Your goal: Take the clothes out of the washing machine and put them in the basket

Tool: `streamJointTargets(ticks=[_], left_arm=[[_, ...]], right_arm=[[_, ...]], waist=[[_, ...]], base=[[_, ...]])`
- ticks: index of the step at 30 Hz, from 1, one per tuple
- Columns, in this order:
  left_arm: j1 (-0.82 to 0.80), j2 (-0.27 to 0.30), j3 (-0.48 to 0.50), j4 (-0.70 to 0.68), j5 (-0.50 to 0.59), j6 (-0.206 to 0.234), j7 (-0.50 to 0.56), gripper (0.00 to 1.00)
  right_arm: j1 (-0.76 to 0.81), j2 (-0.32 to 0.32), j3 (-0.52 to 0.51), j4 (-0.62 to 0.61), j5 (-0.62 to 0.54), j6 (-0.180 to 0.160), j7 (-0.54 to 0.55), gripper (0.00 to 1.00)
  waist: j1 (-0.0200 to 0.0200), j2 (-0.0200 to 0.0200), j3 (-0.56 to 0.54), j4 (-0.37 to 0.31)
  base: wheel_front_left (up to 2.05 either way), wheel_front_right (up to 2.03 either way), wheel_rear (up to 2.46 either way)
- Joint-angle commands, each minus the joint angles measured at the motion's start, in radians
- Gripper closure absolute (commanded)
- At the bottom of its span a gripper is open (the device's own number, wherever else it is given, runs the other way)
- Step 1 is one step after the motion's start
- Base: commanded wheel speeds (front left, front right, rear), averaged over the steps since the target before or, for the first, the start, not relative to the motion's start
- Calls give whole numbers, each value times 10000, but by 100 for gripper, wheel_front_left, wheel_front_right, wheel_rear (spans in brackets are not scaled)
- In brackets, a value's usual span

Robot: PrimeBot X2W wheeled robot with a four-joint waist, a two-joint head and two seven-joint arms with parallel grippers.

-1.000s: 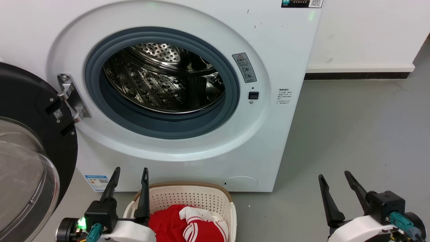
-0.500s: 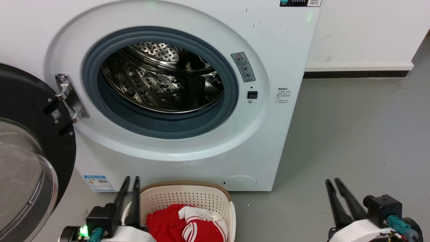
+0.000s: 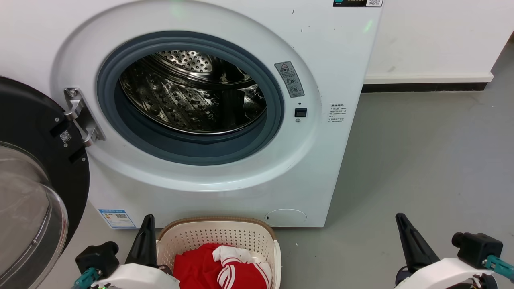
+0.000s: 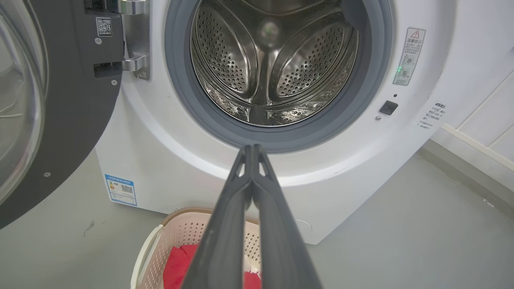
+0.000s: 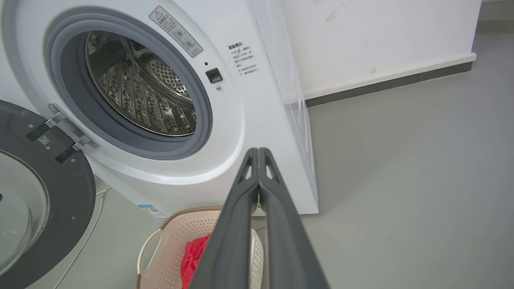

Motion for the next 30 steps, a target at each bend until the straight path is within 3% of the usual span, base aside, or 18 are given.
streamJointTargets(ticks=[1,9,30], left_arm=[[-338,23,72,-105,-333,-41,51,100],[-524,-37,273,66,-2041,-198,406,100],[-903,-159,680,424,-5312,-510,1110,100]], right_arm=[[-371,-82,-36,-83,365,-1,16,100],[-623,-159,-107,217,2168,-1,64,100],[-1117,-240,-329,791,5567,-2,224,100]], waist=[[0,-1,2,-2],[0,-1,27,-28],[0,-1,84,-85]], base=[[0,0,0],[0,0,0],[0,0,0]])
